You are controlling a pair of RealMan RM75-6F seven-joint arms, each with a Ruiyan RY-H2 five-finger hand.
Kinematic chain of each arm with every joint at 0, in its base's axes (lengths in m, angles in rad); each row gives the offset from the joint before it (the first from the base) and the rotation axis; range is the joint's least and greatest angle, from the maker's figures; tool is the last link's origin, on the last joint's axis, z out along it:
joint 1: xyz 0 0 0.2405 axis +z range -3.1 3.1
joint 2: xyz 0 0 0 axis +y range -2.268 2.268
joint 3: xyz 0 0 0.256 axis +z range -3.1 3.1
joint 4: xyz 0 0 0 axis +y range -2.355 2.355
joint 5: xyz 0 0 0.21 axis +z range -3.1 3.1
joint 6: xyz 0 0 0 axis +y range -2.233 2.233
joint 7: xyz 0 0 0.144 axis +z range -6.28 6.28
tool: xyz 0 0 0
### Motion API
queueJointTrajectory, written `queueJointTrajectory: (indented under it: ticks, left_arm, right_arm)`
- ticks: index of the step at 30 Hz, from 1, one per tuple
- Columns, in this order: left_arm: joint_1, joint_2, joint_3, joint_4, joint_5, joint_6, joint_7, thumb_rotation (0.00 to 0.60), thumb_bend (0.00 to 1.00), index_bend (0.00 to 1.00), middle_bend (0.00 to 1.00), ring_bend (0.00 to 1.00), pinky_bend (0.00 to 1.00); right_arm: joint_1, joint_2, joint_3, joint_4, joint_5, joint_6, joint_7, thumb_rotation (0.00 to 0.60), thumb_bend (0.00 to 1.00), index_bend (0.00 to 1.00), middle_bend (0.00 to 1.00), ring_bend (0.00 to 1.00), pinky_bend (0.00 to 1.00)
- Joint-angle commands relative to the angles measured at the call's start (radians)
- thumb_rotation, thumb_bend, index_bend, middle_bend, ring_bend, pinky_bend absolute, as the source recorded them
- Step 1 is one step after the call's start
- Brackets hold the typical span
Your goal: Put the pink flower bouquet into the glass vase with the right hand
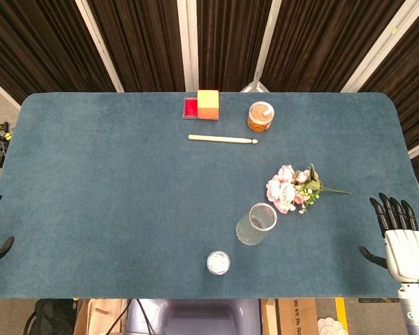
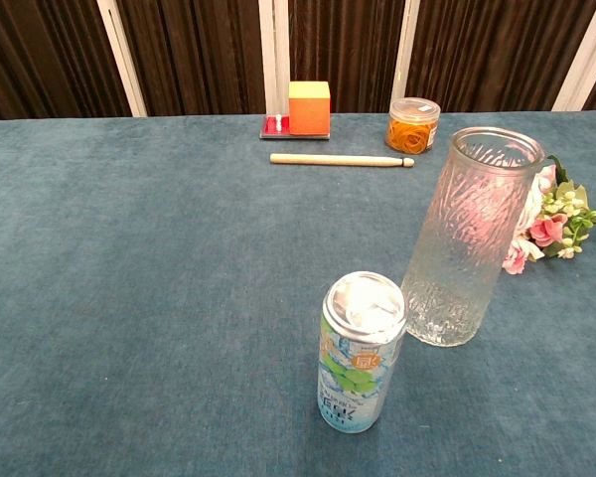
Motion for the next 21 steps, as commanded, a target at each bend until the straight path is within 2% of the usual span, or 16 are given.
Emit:
queueJointTrajectory:
  ticks: [1,14,16,21]
  left_arm:
    - [-0.001,-0.001,0.003,0.0,0.006,-0.002,0.005,0.6,0.34,0.14,0.0,0.0,0.09]
    - [-0.007,-0.017,0.006,-0.002,0.017,-0.012,0.039,0.6,0.34,0.14,0.0,0.0,0.09]
    - [-0.007,-0.019,0.004,-0.002,0.015,-0.013,0.037,0.6,0.34,0.14,0.0,0.0,0.09]
    - [-0.002,-0.02,-0.005,0.005,0.007,0.002,0.019,0.6,0.34,0.14,0.0,0.0,0.09]
  right_arm:
    - [0.0,-0.002,0.001,0.001,0.002,0.0,0.0,0.6,0.08,0.1,0.07,0.03,0.0]
    - [0.003,0.006,-0.001,-0.011,0.016,-0.025,0.019,0.6,0.08,0.1,0.07,0.03,0.0]
    - [0.031,-0.005,0.021,0.007,0.047,-0.067,0.029,0.6,0.08,0.1,0.07,0.03,0.0]
    - [0.039,0.001,0.016,0.004,0.048,-0.091,0.066,0.6,0.08,0.1,0.07,0.03,0.0]
